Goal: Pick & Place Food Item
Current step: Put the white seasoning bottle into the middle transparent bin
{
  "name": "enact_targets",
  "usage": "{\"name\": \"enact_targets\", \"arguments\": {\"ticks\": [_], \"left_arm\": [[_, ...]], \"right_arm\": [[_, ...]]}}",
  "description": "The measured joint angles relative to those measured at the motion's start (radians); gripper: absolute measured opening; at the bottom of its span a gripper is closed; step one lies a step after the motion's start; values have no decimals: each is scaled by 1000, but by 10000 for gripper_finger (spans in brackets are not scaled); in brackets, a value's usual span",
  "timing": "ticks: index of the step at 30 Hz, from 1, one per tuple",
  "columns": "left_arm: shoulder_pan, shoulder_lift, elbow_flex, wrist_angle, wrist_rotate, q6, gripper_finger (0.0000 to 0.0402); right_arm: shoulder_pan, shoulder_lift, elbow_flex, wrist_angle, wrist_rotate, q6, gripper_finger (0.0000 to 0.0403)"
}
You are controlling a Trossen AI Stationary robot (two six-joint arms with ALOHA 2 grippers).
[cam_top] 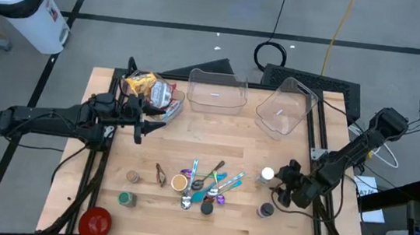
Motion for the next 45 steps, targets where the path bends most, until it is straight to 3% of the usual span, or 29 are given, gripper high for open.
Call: {"name": "enact_targets", "arguments": {"ticks": [14, 19, 27, 45], "left_arm": [[0, 0, 0, -1, 0, -5, 241], [0, 0, 0, -1, 0, -6, 241], [0, 0, 0, -1, 0, -6, 241], [0, 0, 0, -1, 0, -14, 241]], "right_arm": [[-5, 7, -10, 173, 228, -215, 276], [-18, 23, -36, 255, 227, -229, 276], [-18, 136, -167, 682, 228, -322, 276], [-90, 422, -173, 970, 260, -369, 276]]}}
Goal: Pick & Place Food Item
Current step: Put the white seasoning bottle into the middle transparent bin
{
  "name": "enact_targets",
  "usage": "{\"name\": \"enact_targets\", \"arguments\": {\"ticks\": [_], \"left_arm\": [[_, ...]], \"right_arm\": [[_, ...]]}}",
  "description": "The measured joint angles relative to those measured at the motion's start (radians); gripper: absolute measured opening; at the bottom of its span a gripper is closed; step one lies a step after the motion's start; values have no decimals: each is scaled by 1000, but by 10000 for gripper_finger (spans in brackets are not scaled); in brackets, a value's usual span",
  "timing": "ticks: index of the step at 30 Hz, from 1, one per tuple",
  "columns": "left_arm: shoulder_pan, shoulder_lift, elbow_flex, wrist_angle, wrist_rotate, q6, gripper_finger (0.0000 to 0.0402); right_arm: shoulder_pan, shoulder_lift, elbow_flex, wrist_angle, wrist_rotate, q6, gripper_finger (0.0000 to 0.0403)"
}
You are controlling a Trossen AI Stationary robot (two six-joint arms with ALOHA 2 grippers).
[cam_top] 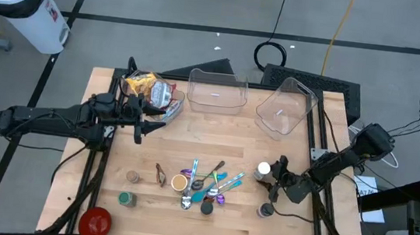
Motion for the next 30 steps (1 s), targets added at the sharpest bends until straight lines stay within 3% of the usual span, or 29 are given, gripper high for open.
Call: {"name": "enact_targets", "arguments": {"ticks": [5, 12, 23, 30], "left_arm": [[0, 0, 0, 0, 0, 0, 241], [0, 0, 0, 0, 0, -3, 241], [0, 0, 0, 0, 0, -7, 241], [0, 27, 0, 24, -80, -83, 241]], "right_arm": [[-33, 29, 1, 11, 26, 2, 261], [-69, 29, 0, 33, 28, -2, 198], [-88, 29, 0, 42, 125, -5, 196], [-112, 20, 14, 246, 112, -252, 194]]}}
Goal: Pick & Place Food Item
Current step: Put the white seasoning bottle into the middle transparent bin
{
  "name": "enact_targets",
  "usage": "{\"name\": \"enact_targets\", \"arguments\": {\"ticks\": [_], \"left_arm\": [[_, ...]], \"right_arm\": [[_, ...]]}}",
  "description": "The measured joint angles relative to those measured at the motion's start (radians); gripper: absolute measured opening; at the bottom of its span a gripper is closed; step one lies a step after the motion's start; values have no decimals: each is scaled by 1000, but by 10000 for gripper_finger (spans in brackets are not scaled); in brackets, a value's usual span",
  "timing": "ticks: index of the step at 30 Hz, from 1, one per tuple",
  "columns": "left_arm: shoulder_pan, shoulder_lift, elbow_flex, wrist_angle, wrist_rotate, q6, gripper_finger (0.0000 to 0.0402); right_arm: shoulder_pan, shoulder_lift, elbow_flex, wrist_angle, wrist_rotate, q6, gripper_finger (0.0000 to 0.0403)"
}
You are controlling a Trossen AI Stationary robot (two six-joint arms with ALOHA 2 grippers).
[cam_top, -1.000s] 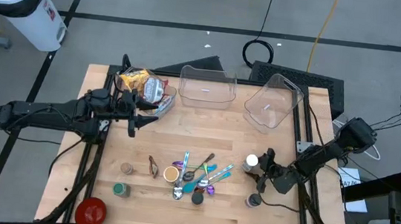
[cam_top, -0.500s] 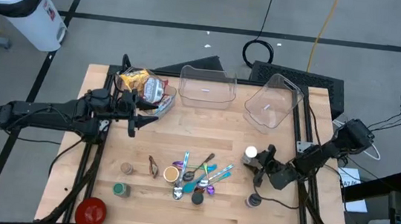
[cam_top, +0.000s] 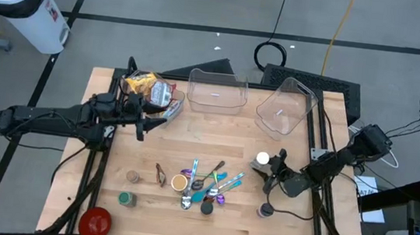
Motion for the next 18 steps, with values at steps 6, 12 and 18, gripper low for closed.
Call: {"name": "enact_targets", "arguments": {"ticks": [6, 12, 18], "left_arm": [[0, 146, 0, 226, 37, 26, 241], [2, 321, 117, 255, 125, 83, 241], [2, 544, 400, 19, 140, 207, 241]], "right_arm": [[-153, -76, 88, 35, -265, -237, 194], [-370, -149, 293, -302, -577, -362, 194], [-556, -148, 496, -505, -786, -501, 194]]}}
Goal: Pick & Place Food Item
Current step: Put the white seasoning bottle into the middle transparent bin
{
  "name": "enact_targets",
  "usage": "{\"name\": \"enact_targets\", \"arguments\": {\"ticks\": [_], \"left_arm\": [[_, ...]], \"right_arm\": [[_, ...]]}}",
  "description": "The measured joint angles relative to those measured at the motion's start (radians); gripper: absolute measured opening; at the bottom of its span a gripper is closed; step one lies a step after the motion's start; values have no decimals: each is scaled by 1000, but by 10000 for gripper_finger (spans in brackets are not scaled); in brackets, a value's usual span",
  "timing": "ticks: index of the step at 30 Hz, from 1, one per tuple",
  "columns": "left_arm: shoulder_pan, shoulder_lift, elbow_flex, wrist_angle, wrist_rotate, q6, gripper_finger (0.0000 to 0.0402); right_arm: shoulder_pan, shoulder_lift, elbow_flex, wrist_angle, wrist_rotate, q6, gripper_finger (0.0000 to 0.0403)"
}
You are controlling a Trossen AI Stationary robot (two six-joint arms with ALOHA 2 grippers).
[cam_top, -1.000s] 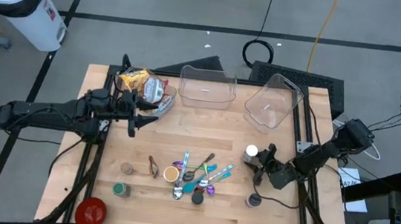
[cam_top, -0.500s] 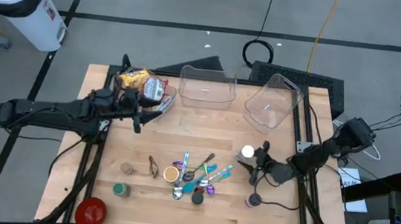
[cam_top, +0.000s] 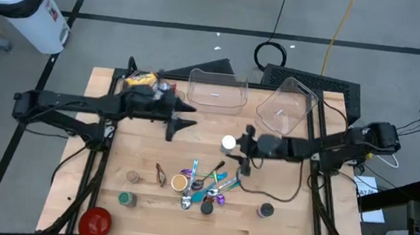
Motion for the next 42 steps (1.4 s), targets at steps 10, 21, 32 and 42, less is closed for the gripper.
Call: {"name": "enact_targets", "arguments": {"ticks": [10, 21, 32, 42], "left_arm": [[5, 314, 253, -87, 149, 179, 241], [-4, 468, 284, -16, 81, 183, 241], [-58, 488, 286, -19, 98, 211, 241], [-97, 490, 285, -33, 106, 238, 241]], "right_arm": [[-99, 27, 28, -31, -69, -2, 194], [-83, 116, 23, -3, -69, 10, 197], [-77, 122, 22, 27, -77, 6, 194], [-76, 121, 22, 37, -73, -1, 193]]}}
